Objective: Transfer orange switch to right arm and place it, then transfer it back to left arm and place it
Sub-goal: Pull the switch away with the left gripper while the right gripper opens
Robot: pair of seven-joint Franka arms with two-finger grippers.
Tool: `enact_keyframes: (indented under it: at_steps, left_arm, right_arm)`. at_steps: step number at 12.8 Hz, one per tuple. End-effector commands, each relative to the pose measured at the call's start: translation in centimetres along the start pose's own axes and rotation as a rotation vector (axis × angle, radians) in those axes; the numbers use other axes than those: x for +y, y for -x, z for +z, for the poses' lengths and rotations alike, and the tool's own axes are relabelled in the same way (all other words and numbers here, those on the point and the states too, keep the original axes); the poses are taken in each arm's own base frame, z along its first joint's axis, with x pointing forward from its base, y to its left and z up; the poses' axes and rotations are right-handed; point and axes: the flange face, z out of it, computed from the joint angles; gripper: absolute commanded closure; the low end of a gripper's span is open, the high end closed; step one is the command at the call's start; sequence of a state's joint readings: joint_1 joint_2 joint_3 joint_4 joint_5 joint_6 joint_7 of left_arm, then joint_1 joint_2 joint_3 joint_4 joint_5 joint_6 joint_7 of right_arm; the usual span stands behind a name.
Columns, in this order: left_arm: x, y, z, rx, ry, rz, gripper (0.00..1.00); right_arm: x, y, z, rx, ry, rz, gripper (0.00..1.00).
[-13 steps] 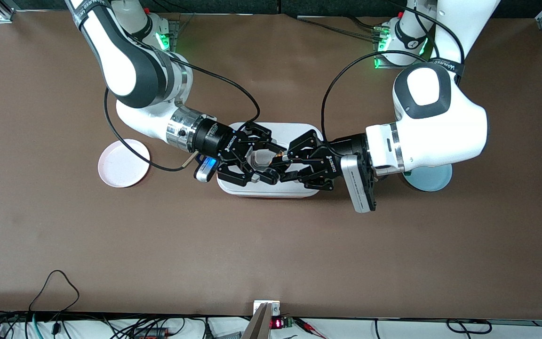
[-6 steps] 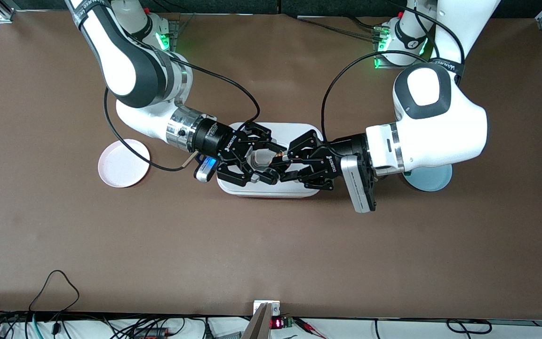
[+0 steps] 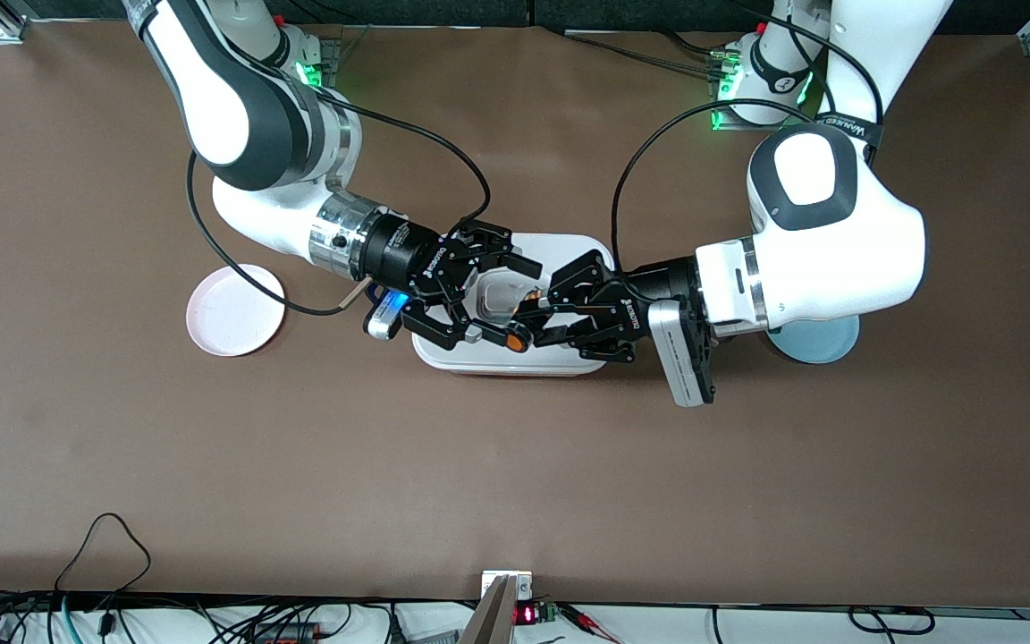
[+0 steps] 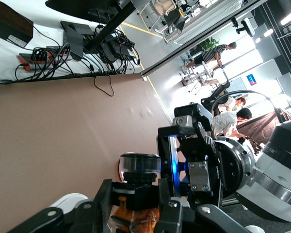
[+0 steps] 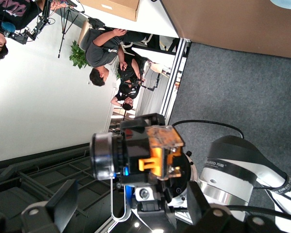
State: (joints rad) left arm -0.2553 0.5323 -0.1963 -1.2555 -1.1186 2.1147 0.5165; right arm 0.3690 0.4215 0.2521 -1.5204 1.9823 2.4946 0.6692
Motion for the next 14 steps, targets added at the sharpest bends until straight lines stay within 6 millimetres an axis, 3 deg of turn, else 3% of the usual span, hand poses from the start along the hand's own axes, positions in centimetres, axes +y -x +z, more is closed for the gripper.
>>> enact_keyframes:
  at_steps: [1,4,7,10,14]
  left_arm:
    - [0.0,-0.1,-0.7,-0.041,-0.005,-0.017,0.88]
    - [-0.7,0.0,-2.0,-0.086,-0.013,-0.019,0.88]
    - [-1.4,0.6,-3.8,-0.180,-0.057,0.009,0.88]
    - [-2.4,1.6,-7.1,-0.313,-0.131,0.033,0.88]
    - [-4.9,3.6,-13.2,-0.492,-0.234,0.021,0.88]
  right_arm:
    - [-1.3,1.9,-2.1,0.032,0.015,-0.007,0.01]
    - [-3.2,4.3,-4.5,0.057,0.030,-0.033,0.01]
    - [-4.2,5.4,-7.4,0.065,0.045,-0.070,0.01]
    - [-5.3,7.0,-11.0,0.087,0.056,-0.131,0.01]
    - [-7.6,9.2,-16.7,0.120,0.080,-0.227,0.01]
